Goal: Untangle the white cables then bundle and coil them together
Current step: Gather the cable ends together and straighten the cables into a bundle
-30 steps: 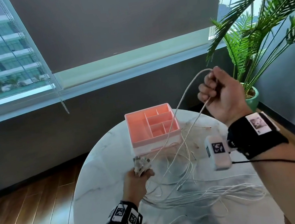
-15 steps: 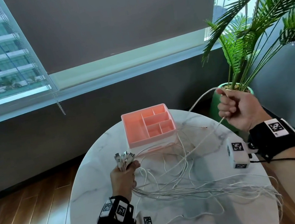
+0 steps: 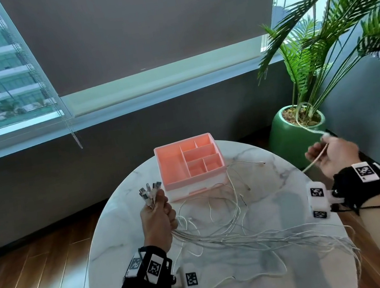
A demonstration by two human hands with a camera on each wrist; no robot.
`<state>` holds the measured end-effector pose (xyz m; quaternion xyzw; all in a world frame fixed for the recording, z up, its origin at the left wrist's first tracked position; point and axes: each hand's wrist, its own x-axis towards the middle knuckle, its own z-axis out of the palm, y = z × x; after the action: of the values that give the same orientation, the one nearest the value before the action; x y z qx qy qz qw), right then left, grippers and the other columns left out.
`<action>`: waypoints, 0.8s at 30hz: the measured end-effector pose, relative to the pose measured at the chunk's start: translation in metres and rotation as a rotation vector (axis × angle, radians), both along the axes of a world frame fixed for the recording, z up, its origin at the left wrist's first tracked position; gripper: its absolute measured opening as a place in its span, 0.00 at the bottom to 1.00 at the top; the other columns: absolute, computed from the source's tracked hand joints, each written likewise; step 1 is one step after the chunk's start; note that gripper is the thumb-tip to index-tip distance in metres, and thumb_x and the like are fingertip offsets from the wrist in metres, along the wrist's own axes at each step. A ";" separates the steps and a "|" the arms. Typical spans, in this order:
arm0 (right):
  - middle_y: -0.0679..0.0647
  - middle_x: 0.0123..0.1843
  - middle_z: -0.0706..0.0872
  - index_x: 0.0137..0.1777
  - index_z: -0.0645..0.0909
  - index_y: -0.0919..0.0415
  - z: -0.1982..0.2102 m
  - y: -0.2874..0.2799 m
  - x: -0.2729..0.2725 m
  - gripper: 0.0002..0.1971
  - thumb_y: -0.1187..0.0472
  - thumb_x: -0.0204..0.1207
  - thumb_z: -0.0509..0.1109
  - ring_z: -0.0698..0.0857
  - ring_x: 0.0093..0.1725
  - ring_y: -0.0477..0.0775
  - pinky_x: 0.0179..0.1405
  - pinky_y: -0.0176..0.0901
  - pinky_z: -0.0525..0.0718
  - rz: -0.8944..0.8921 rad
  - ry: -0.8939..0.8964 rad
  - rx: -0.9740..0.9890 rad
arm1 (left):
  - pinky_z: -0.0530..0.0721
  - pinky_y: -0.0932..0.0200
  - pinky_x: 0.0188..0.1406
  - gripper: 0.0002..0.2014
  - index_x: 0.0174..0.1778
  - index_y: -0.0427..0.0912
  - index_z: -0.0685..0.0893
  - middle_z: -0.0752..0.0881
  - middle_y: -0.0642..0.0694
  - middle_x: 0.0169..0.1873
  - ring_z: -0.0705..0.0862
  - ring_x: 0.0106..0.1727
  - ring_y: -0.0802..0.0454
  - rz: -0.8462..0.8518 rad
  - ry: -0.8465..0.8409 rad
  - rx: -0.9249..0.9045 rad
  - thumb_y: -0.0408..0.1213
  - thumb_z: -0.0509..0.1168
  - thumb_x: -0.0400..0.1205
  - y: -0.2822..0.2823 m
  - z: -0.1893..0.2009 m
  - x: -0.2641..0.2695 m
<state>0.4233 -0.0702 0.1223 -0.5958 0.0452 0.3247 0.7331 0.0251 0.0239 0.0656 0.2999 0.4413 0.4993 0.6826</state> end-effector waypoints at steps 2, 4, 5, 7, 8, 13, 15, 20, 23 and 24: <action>0.52 0.24 0.80 0.42 0.78 0.61 -0.022 -0.009 -0.001 0.08 0.58 0.81 0.68 0.81 0.23 0.51 0.26 0.44 0.82 0.095 -0.121 -0.303 | 0.56 0.67 0.17 0.19 0.31 0.46 0.70 0.63 0.51 0.21 0.59 0.17 0.58 -0.023 -0.025 0.018 0.45 0.63 0.88 -0.002 0.006 0.002; 0.59 0.39 0.85 0.51 0.83 0.64 -0.037 -0.019 -0.010 0.17 0.51 0.71 0.74 0.85 0.36 0.60 0.35 0.51 0.85 0.282 -0.411 -0.727 | 0.55 0.67 0.17 0.20 0.30 0.46 0.67 0.62 0.51 0.21 0.58 0.17 0.58 -0.043 -0.044 0.029 0.45 0.63 0.88 -0.006 0.014 0.005; 0.62 0.49 0.86 0.55 0.83 0.64 -0.038 -0.021 -0.022 0.22 0.48 0.69 0.74 0.86 0.46 0.63 0.42 0.50 0.82 0.351 -0.566 -0.874 | 0.54 0.67 0.17 0.21 0.30 0.47 0.66 0.61 0.51 0.21 0.57 0.18 0.58 -0.048 -0.060 0.031 0.45 0.63 0.88 -0.007 0.018 0.008; 0.63 0.56 0.84 0.57 0.82 0.64 -0.031 -0.014 -0.060 0.27 0.41 0.70 0.74 0.84 0.53 0.63 0.45 0.46 0.76 0.398 -0.848 -0.821 | 0.54 0.68 0.17 0.21 0.30 0.49 0.64 0.60 0.52 0.21 0.57 0.17 0.59 -0.051 -0.100 0.031 0.44 0.63 0.88 -0.008 0.027 0.012; 0.58 0.51 0.84 0.53 0.82 0.59 -0.028 -0.009 -0.081 0.28 0.34 0.68 0.74 0.83 0.48 0.59 0.44 0.45 0.73 0.473 -0.929 -0.618 | 0.54 0.68 0.17 0.21 0.31 0.49 0.64 0.60 0.52 0.21 0.56 0.17 0.59 -0.057 -0.118 0.031 0.43 0.63 0.88 -0.008 0.030 0.015; 0.42 0.67 0.84 0.74 0.73 0.45 -0.014 0.010 -0.211 0.37 0.39 0.66 0.81 0.82 0.64 0.41 0.65 0.37 0.77 1.318 -1.096 -0.140 | 0.54 0.68 0.15 0.19 0.32 0.48 0.66 0.60 0.52 0.20 0.56 0.17 0.58 -0.075 -0.222 0.024 0.41 0.62 0.89 -0.013 0.043 0.033; 0.49 0.57 0.90 0.68 0.74 0.47 -0.024 0.018 -0.245 0.27 0.49 0.71 0.79 0.88 0.53 0.45 0.55 0.38 0.85 1.500 -1.101 -0.172 | 0.56 0.66 0.15 0.19 0.31 0.47 0.67 0.61 0.51 0.20 0.57 0.17 0.58 -0.054 -0.270 0.013 0.42 0.62 0.89 -0.013 0.047 0.035; 0.48 0.28 0.79 0.38 0.80 0.61 -0.050 0.020 -0.236 0.15 0.52 0.82 0.66 0.79 0.27 0.50 0.29 0.46 0.81 1.527 -1.092 -0.280 | 0.65 0.62 0.18 0.19 0.31 0.48 0.68 0.65 0.51 0.21 0.64 0.20 0.56 0.065 -0.290 -0.012 0.44 0.61 0.89 -0.003 0.042 0.013; 0.48 0.28 0.76 0.29 0.72 0.54 -0.071 0.011 -0.200 0.22 0.43 0.81 0.66 0.76 0.28 0.48 0.30 0.42 0.73 1.577 -1.266 -0.418 | 0.62 0.64 0.17 0.21 0.30 0.49 0.64 0.64 0.52 0.21 0.62 0.20 0.57 0.147 -0.296 -0.051 0.45 0.59 0.90 0.001 0.029 -0.001; 0.49 0.28 0.76 0.28 0.71 0.54 -0.082 0.005 -0.182 0.23 0.42 0.79 0.67 0.77 0.28 0.50 0.29 0.41 0.71 1.585 -1.284 -0.489 | 0.60 0.65 0.16 0.22 0.30 0.50 0.63 0.63 0.53 0.20 0.60 0.19 0.57 0.172 -0.293 -0.062 0.46 0.58 0.90 0.004 0.025 -0.006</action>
<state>0.2413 -0.0649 0.0403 -0.6471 -0.6911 0.3169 0.0562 0.0189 0.0280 0.0908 0.1640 0.3763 0.5805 0.7032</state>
